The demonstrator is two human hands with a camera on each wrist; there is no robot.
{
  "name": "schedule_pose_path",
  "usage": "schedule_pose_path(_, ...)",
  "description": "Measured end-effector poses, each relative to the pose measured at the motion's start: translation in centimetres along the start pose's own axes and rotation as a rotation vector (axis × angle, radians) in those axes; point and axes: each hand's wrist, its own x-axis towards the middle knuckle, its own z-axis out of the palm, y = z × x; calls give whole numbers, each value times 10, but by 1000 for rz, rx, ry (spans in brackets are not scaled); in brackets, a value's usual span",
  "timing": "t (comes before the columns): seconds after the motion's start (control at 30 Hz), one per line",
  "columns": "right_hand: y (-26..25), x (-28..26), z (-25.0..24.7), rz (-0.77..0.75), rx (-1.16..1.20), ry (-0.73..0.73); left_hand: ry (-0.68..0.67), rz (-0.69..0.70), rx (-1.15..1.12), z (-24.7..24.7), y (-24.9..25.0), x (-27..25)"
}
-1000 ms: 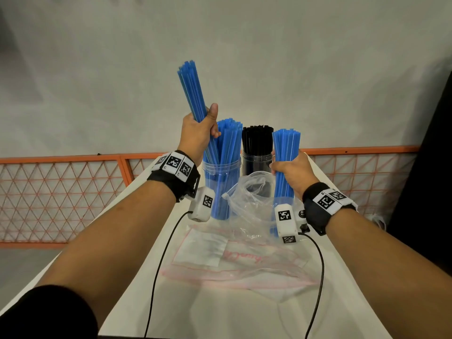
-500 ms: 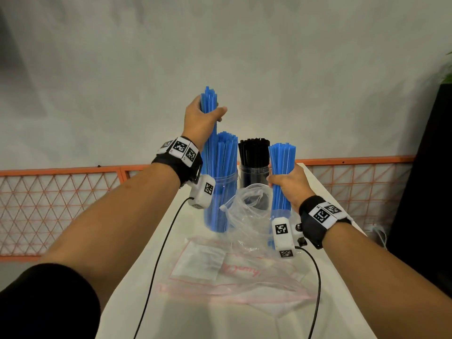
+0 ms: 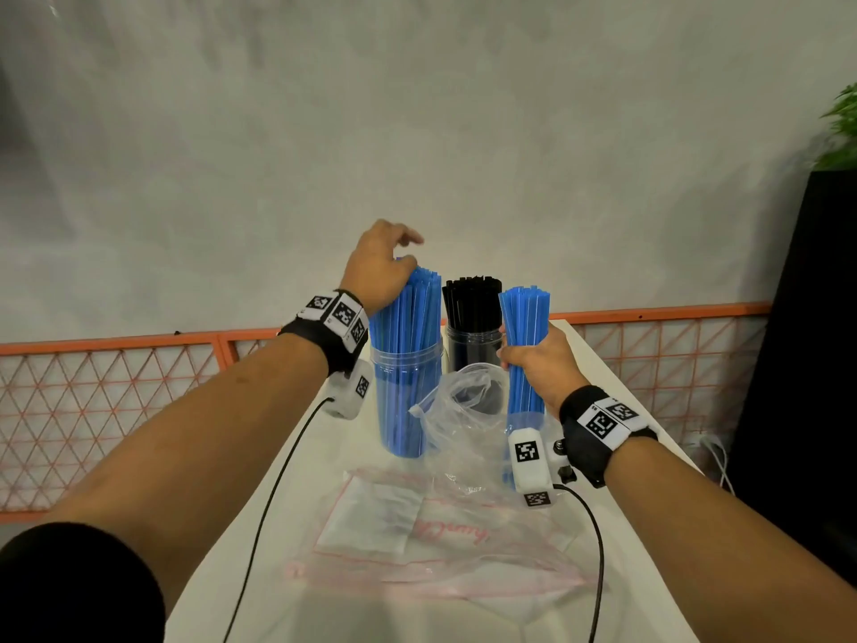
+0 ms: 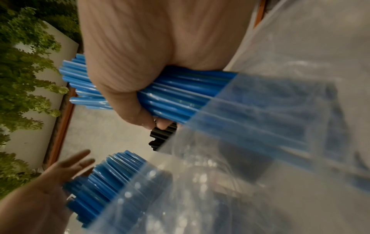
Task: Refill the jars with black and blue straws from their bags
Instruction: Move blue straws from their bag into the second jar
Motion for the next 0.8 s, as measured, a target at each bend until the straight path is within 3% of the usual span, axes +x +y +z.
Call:
schedule_pose_path(0.1,0,0,1,-3,6,-10,-191,78,148,-2,4,10)
schedule_pose_path(0.2,-1,-1,0,-9,29,-25,-415,-43,345,10,-1,2)
schedule_pose_path(0.3,-1,-2,-1,-22,36,-39,-375,18,422,10,3,-2)
schedule_pose_path(0.37,-2,-3,-1,-29,44,-53,-191,179,415,8,16,-8)
schedule_pose_path(0.43,-3,-5,-1,-37,71,-59,36,306,207,12,33,-21)
schedule_pose_path(0.47,-4,-6,-1,-42,80,-60,76,306,75,16,40,-29)
schedule_pose_path(0.5,-5,-7,-1,-46,83,-60,48,257,-54,21,47,-36)
schedule_pose_path(0.57,-6,-8,-1,-47,74,-70,-134,84,-251,33,54,-47)
schedule_pose_path(0.67,-8,-9,-2,-57,78,-96,-362,-87,-374,52,55,-57)
schedule_pose_path(0.8,-8,-9,-5,-33,92,-88,-415,-156,-545,65,55,-65)
